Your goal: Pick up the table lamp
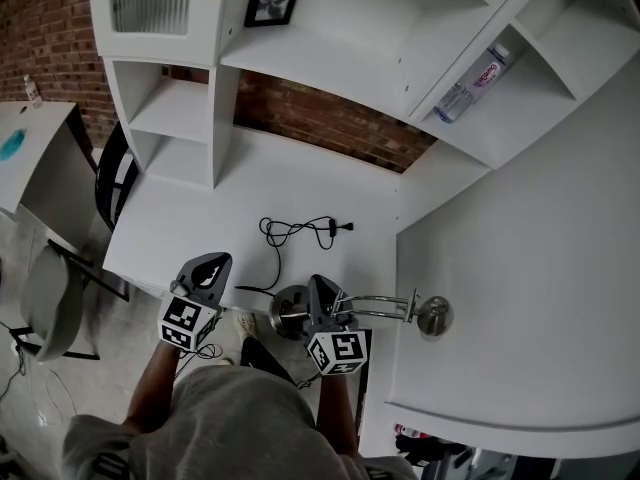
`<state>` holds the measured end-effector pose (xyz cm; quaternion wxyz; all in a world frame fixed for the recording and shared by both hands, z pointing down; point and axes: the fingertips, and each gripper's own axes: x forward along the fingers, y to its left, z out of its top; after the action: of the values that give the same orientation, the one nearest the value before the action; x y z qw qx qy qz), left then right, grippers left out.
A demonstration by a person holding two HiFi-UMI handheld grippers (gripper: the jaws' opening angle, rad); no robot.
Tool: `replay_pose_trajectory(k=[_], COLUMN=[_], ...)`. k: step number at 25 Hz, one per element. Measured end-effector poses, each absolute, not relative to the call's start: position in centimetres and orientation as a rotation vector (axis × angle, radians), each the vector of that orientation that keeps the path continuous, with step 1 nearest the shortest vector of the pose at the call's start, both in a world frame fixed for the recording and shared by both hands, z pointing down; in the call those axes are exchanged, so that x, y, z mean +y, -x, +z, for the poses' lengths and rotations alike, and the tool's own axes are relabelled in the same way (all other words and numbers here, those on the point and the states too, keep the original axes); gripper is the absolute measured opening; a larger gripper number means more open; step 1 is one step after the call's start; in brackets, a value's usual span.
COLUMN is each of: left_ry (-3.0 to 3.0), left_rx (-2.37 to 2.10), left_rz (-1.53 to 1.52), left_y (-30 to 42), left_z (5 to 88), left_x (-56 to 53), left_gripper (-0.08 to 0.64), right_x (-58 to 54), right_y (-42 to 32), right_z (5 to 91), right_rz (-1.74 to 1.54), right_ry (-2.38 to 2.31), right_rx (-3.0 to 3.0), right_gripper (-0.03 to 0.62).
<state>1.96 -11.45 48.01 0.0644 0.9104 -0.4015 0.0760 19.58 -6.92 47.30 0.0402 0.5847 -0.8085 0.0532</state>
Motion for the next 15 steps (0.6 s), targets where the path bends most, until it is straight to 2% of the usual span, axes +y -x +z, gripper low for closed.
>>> replay_pose_trajectory(k=[15], left_ry=[-2.766], left_rx=[-1.207], left_rz=[0.229], left_y=[-1.76], left_z=[47.45], left_x=[-11.32], left_gripper=[0.003], right_x=[-7.11], right_y=[-18.84], right_z=[47.57], right_rz=[0.164], right_ry=[-1.774], right_rx=[-2.480], right_gripper=[0.021])
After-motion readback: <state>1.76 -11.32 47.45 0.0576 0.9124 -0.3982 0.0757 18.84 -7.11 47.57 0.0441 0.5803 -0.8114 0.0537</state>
